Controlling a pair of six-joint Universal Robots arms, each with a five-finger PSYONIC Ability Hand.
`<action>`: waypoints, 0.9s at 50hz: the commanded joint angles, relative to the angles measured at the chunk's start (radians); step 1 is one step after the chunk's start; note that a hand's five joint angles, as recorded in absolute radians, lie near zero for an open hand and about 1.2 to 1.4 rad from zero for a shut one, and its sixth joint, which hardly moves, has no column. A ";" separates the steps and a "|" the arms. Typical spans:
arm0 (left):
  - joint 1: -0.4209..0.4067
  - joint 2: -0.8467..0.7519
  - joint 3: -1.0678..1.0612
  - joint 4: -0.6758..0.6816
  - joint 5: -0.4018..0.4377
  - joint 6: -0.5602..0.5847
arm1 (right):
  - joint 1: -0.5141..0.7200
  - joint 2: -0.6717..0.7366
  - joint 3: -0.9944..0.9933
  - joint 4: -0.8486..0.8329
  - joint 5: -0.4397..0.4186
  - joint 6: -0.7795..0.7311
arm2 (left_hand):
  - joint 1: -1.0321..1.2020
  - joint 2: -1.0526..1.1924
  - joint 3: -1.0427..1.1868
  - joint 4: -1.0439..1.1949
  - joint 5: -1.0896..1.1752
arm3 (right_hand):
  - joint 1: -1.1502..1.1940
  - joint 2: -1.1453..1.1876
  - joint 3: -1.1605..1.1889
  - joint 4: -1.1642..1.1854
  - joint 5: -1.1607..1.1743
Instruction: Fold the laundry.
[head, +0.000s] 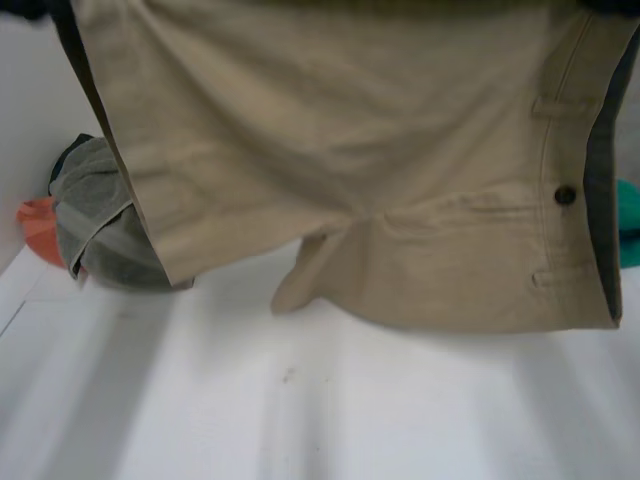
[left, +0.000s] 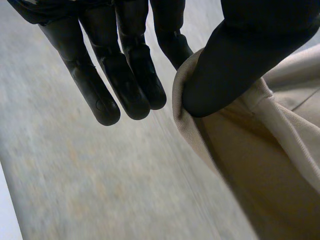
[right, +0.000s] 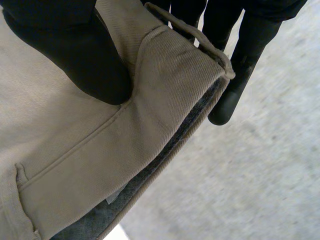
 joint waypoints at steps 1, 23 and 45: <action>0.002 -0.012 0.165 -0.008 -0.038 -0.019 | -0.037 -0.028 -0.106 0.019 -0.011 0.093 | 0.251 0.197 0.206 0.194 0.207 | 0.300 0.222 0.209 0.199 0.221; 0.076 -0.728 0.333 0.383 -0.001 -0.051 | 0.152 0.485 -0.017 -0.409 0.255 0.113 | 0.251 0.197 0.206 0.194 0.207 | 0.300 0.222 0.209 0.199 0.221; 0.080 -1.078 0.660 0.306 -0.073 -0.034 | 0.176 0.757 -0.123 -0.727 0.400 0.152 | -0.970 -1.025 -1.016 -1.028 -1.015 | -0.922 -0.999 -1.013 -1.023 -1.001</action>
